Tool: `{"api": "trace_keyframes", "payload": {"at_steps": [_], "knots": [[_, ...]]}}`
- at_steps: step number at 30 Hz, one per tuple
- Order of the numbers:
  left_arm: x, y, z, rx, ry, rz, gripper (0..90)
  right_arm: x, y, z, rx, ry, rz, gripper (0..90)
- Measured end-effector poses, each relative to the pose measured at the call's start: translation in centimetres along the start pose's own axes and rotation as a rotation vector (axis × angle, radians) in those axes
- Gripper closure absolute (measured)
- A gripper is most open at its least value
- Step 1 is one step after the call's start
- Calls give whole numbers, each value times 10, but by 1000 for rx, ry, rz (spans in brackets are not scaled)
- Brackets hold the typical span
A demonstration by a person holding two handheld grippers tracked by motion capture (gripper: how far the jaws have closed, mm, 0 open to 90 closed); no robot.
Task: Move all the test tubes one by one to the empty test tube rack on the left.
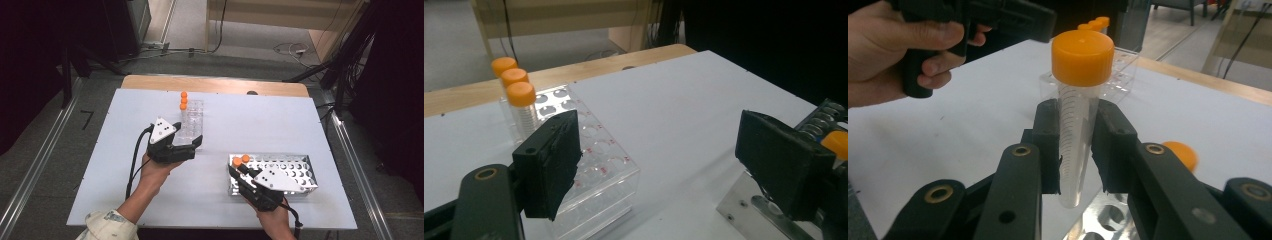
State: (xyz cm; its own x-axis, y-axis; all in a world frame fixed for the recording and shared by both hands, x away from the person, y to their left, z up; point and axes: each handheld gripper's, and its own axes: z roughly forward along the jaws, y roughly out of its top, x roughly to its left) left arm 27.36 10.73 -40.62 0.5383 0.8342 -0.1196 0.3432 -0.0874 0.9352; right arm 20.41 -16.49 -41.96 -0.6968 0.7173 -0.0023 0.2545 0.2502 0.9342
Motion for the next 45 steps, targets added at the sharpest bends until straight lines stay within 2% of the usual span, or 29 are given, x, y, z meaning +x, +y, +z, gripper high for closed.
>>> {"api": "trace_keyframes", "payload": {"at_steps": [7,15,17,22,29,36,45], "knots": [[-11,4,-3,1,-49,22,197,8,-2,18,32,33,-9,716],[-25,7,-10,-8,-109,48,212,7,-3,39,77,57,23,716],[-31,7,-10,-4,-132,56,214,7,-3,43,79,54,13,716],[-46,3,-9,24,-181,98,265,6,-2,49,83,51,27,716],[-58,-6,-1,61,-244,124,365,6,-3,51,95,45,27,716],[-60,-12,2,61,-253,126,492,6,-2,50,94,44,22,716],[-58,-13,3,65,-267,120,600,6,-2,50,89,45,24,716]]}}
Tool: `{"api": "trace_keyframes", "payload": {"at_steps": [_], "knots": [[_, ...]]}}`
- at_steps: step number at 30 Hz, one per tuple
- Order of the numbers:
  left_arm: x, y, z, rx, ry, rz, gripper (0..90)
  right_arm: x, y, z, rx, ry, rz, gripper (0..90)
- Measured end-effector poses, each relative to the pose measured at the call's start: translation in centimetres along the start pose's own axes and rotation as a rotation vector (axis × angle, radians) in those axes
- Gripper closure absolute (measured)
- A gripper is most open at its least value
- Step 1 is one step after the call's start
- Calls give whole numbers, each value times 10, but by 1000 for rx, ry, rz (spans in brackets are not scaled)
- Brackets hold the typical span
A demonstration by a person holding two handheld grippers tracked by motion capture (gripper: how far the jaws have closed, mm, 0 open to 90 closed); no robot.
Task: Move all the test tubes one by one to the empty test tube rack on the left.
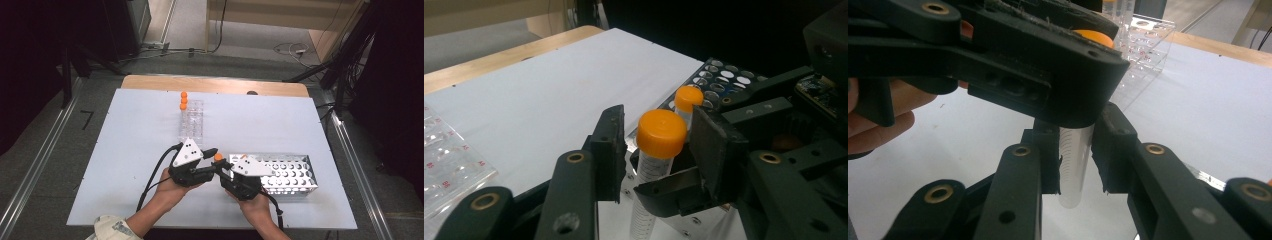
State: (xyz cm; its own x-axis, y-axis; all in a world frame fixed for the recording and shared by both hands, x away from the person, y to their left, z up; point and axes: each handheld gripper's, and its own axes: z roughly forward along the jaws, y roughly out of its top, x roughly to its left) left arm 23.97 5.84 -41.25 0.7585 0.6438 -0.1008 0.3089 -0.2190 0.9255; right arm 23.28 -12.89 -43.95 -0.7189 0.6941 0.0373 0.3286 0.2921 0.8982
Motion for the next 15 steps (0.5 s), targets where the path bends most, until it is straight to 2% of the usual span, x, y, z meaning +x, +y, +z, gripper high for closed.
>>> {"api": "trace_keyframes", "payload": {"at_steps": [9,15], "knots": [[1,-2,1,2,-15,-8,692,0,0,0,0,0,-2,716],[2,-1,0,1,-17,-13,703,0,0,-1,0,1,-1,713]]}}
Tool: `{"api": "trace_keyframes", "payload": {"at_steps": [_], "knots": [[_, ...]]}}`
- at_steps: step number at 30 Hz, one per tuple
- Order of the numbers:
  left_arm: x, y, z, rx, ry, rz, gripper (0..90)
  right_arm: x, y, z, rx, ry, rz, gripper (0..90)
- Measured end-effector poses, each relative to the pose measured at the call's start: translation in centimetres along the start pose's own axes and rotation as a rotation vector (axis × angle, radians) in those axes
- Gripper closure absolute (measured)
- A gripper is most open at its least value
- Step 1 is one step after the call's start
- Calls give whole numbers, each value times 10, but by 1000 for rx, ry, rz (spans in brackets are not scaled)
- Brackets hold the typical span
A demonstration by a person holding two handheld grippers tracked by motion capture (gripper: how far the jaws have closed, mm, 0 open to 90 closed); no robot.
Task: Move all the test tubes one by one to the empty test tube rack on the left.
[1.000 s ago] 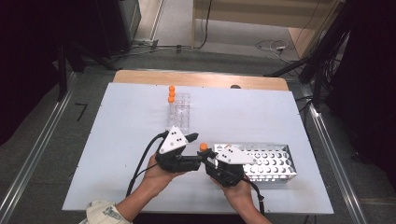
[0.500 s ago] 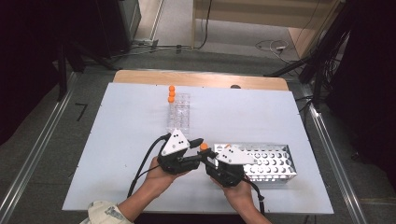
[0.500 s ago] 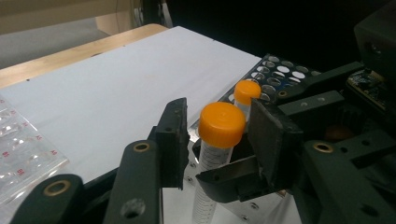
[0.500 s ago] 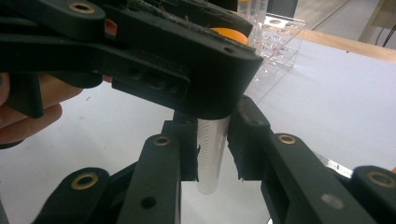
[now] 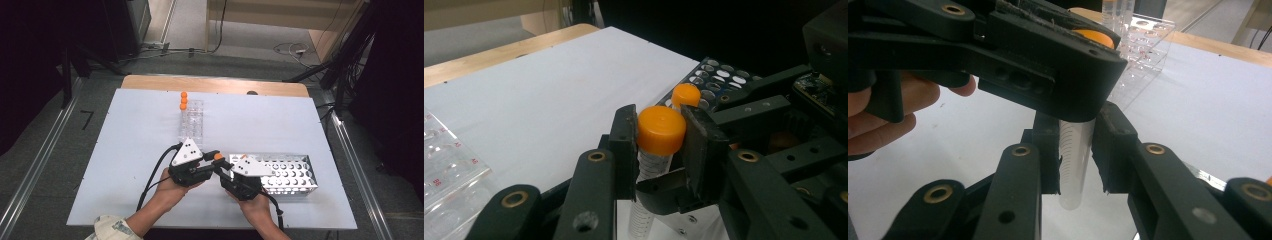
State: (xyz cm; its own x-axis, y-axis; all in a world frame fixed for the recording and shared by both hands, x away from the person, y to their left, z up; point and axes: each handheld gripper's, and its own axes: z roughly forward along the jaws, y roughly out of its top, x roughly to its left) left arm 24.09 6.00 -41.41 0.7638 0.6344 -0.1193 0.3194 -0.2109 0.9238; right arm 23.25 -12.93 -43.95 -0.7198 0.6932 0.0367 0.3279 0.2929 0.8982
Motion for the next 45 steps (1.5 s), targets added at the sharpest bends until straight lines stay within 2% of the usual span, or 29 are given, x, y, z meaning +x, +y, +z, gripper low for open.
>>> {"api": "trace_keyframes", "payload": {"at_steps": [2,8,13,20,26,33,38,45], "knots": [[0,1,-1,0,-5,-5,706,0,0,-1,-1,1,1,692],[4,5,-7,-14,1,-12,707,0,2,-7,-15,37,-6,494],[12,9,-13,-19,16,-29,706,2,3,-13,-1,62,-18,367],[20,13,-19,-29,36,-46,707,5,4,-25,-3,72,-38,292],[28,16,-24,-44,59,-59,706,4,5,-33,-10,74,-38,268],[45,17,-29,-49,113,-85,706,3,3,-43,-15,66,-41,264],[57,20,-34,-61,159,-96,706,-2,0,-49,-18,48,-28,259],[65,20,-38,-75,193,-110,706,-11,-3,-57,-21,20,-13,250]]}}
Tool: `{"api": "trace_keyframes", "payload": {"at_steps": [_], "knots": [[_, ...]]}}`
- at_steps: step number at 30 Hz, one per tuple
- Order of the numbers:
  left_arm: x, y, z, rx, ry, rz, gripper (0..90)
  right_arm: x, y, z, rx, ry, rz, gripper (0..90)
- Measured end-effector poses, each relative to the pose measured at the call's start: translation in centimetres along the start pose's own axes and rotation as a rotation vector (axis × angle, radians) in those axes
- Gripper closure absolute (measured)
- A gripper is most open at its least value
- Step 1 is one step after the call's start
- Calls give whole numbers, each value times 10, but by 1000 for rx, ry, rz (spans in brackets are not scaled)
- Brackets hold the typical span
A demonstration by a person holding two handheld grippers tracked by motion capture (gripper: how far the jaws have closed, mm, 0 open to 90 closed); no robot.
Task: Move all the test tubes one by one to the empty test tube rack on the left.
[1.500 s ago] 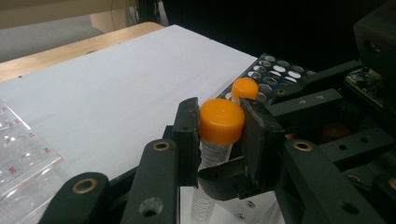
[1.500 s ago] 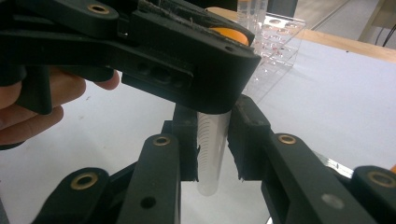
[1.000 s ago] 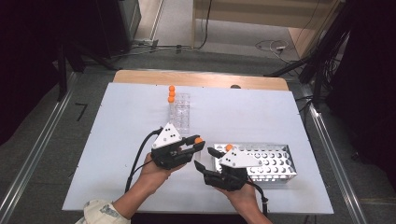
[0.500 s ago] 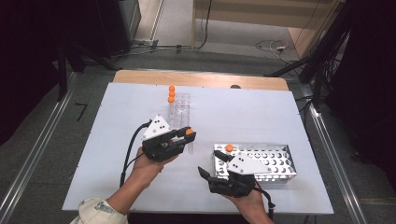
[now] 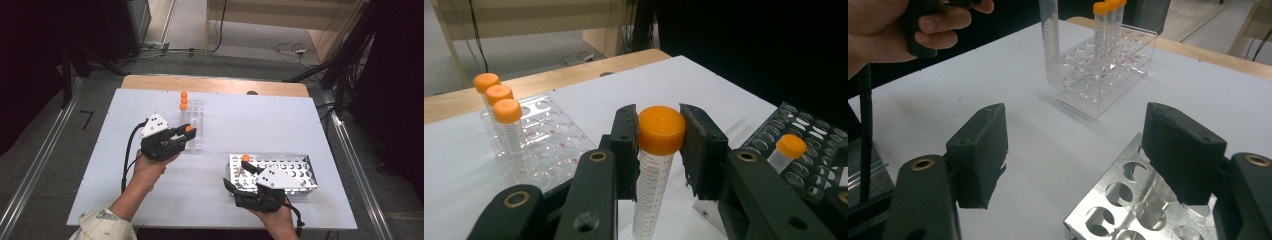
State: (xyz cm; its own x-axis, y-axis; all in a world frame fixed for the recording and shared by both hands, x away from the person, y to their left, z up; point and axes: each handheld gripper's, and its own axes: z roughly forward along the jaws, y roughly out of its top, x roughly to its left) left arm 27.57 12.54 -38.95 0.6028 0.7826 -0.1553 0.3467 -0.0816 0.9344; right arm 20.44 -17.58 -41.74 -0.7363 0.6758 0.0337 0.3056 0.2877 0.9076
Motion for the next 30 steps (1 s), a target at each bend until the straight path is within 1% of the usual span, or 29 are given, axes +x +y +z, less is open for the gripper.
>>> {"api": "trace_keyframes", "payload": {"at_steps": [4,9,13,15,18,24,30], "knots": [[3,1,-1,-4,11,-3,705,-4,-1,-4,-2,-9,9,240],[8,4,-2,-13,23,-7,706,-9,-5,-7,13,-25,21,219],[12,9,-3,-19,43,-2,706,-13,-8,-10,20,-39,28,212],[15,12,-2,-17,62,6,706,-16,-9,-12,18,-43,29,211],[20,15,-1,-18,82,3,706,-19,-12,-15,23,-57,46,211],[33,22,9,-19,132,-6,706,-23,-14,-18,21,-64,56,212],[48,26,24,9,164,-22,706,-24,-15,-16,26,-64,61,212]]}}
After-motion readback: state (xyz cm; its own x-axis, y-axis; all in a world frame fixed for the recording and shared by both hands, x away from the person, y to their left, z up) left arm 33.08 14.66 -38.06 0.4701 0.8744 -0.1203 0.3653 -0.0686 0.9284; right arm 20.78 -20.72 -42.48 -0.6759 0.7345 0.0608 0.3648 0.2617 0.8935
